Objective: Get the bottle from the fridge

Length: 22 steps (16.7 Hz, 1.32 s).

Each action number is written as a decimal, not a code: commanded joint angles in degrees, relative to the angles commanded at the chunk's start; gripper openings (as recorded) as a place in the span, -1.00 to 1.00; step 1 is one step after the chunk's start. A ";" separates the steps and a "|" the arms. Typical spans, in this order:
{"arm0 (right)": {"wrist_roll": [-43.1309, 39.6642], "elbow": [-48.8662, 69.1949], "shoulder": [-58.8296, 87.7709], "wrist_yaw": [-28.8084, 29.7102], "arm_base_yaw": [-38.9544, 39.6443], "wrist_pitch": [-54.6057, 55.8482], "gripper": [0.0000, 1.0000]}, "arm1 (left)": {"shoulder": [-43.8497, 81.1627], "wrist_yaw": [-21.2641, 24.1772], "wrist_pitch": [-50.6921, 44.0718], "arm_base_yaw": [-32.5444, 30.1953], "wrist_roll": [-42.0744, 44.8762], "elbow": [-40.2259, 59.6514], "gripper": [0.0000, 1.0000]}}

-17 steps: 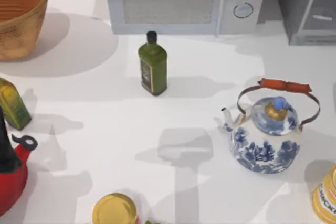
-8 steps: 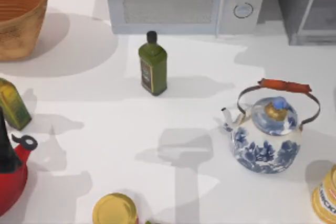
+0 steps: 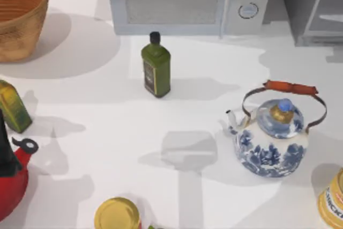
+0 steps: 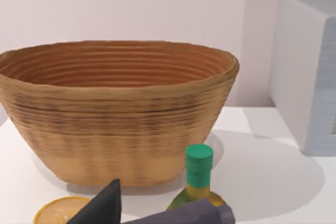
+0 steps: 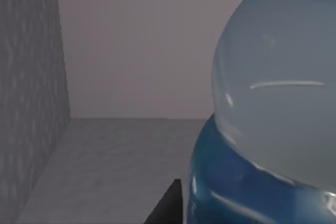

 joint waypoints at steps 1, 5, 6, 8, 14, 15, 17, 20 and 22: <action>0.00 -0.33 -0.26 -0.06 -0.05 0.22 -1.00 | 0.00 0.00 0.00 0.00 0.00 0.00 1.00; 0.10 -0.16 0.08 -0.02 0.28 0.06 -1.00 | 0.00 0.00 0.00 0.00 0.00 0.00 1.00; 0.09 -0.35 -0.41 0.03 0.37 -0.22 -1.00 | 0.00 0.00 0.00 0.00 0.00 0.00 1.00; 0.01 -1.34 -3.07 0.36 0.82 -1.61 -1.00 | 0.00 0.00 0.00 0.00 0.00 0.00 1.00; -0.11 -10.10 -24.41 2.96 3.61 -13.36 -1.00 | 0.00 0.00 0.00 0.00 0.00 0.00 1.00; -0.08 -12.41 -29.74 3.57 4.22 -16.34 -1.00 | 0.00 0.00 0.00 0.00 0.00 0.00 1.00; 0.01 -17.58 -41.44 4.82 5.57 -22.96 -1.00 | 0.00 0.00 0.00 0.00 0.00 0.00 1.00; 0.17 -26.01 -60.39 6.77 7.76 -33.67 -1.00 | 0.00 0.00 0.00 0.00 0.00 0.00 1.00; 0.24 -31.55 -73.08 8.09 9.29 -40.80 -1.00 | 0.00 0.00 0.00 0.00 0.00 0.00 1.00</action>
